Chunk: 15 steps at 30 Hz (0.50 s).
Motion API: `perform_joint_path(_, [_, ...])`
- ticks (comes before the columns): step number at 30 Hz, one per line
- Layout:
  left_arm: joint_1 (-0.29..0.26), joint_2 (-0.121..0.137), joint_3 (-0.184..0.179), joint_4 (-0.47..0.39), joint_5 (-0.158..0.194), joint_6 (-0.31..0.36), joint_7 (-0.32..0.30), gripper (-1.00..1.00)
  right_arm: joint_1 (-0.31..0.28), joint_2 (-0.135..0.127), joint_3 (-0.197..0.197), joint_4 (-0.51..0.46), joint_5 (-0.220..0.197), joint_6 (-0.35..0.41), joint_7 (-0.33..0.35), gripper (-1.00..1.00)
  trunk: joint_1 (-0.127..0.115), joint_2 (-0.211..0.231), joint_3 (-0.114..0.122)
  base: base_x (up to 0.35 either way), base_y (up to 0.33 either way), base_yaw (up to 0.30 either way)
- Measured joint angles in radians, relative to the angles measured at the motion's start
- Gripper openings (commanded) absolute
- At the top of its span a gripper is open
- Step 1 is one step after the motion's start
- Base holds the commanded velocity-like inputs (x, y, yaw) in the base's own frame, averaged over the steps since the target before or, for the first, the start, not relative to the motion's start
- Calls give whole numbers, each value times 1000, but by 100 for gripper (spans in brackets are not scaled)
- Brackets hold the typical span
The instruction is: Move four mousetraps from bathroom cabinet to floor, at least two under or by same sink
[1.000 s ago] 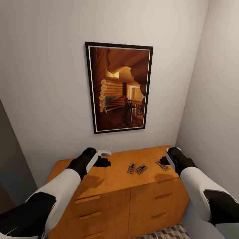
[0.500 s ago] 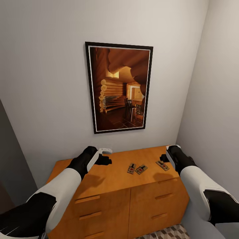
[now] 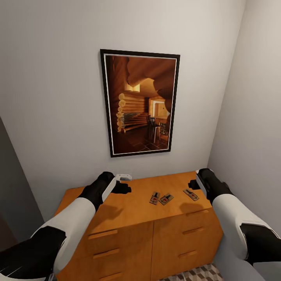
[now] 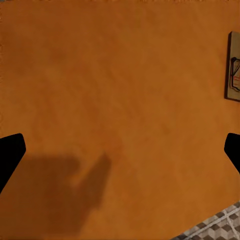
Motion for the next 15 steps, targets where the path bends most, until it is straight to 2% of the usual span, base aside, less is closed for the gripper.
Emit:
perform_joint_path(6, [0, 0, 1, 0, -1, -1, 0, 100, 0, -3, 0, -3, 0, 18, 27, 100, 0, 0, 0, 0, 0, 0])
perform_joint_path(15, [0, -1, 2, 0, 0, -4, 1, 100, 0, -13, -2, -4, 3, 26, 130, 100, 0, 0, 0, 0, 0, 0])
